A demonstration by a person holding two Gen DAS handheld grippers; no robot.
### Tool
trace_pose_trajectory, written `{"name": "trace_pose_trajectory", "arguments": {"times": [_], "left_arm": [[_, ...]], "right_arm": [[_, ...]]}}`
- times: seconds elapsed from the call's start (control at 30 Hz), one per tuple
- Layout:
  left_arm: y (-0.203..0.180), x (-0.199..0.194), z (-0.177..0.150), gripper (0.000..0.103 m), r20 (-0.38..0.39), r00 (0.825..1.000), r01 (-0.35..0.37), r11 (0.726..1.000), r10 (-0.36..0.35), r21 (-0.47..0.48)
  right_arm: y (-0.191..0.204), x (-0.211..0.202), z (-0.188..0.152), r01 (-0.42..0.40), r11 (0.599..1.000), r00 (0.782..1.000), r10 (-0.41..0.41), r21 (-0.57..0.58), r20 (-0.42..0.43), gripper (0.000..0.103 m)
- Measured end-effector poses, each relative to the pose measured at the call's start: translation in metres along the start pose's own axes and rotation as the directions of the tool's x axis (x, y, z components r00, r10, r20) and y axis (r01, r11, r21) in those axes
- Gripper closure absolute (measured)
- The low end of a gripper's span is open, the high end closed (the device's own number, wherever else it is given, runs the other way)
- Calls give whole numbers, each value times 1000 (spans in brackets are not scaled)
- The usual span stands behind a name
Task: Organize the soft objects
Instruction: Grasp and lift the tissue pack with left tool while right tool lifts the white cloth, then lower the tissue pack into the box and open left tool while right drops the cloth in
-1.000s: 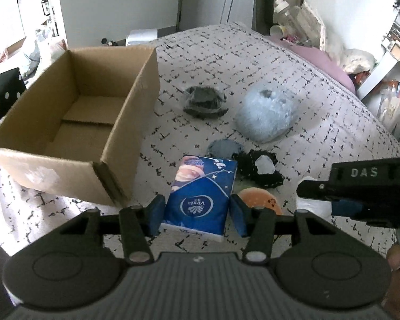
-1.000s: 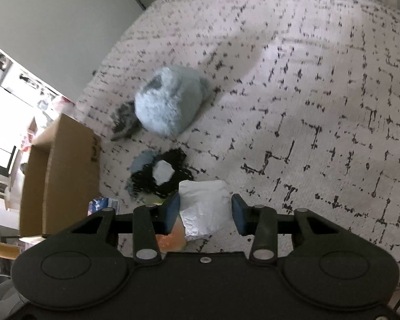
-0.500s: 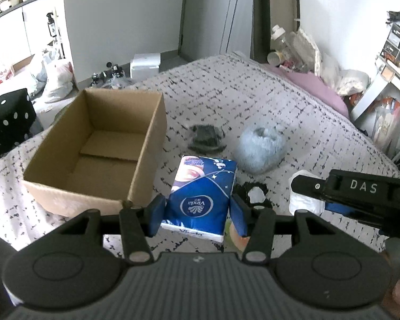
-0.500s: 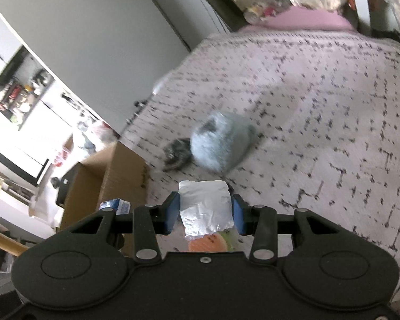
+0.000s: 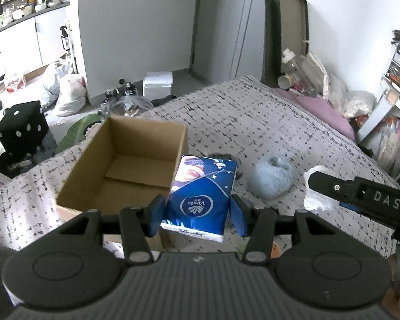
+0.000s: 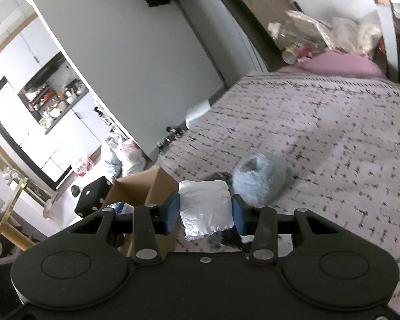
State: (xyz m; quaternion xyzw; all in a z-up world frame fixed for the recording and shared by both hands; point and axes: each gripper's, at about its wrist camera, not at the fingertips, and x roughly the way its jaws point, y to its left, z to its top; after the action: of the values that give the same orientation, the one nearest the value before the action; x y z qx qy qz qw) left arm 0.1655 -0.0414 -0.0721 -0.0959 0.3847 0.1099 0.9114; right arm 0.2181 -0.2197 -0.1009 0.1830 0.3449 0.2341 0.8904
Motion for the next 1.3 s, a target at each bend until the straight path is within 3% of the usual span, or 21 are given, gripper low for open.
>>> {"name": "trace_pose_trajectory", "arguments": {"times": [0.5, 0.8, 1.3], "left_arm": [[60, 8, 27, 51, 22, 999, -39, 997, 41, -66], [96, 32, 29, 51, -39, 997, -63, 991, 59, -118], [135, 77, 16, 51, -161, 986, -77, 983, 50, -168]], "right_arm": [[53, 38, -2, -61, 996, 998, 61, -67, -6, 61], [84, 61, -5, -106, 987, 994, 106, -119, -6, 61], [116, 99, -29, -146, 977, 985, 129, -155, -114, 61]]}}
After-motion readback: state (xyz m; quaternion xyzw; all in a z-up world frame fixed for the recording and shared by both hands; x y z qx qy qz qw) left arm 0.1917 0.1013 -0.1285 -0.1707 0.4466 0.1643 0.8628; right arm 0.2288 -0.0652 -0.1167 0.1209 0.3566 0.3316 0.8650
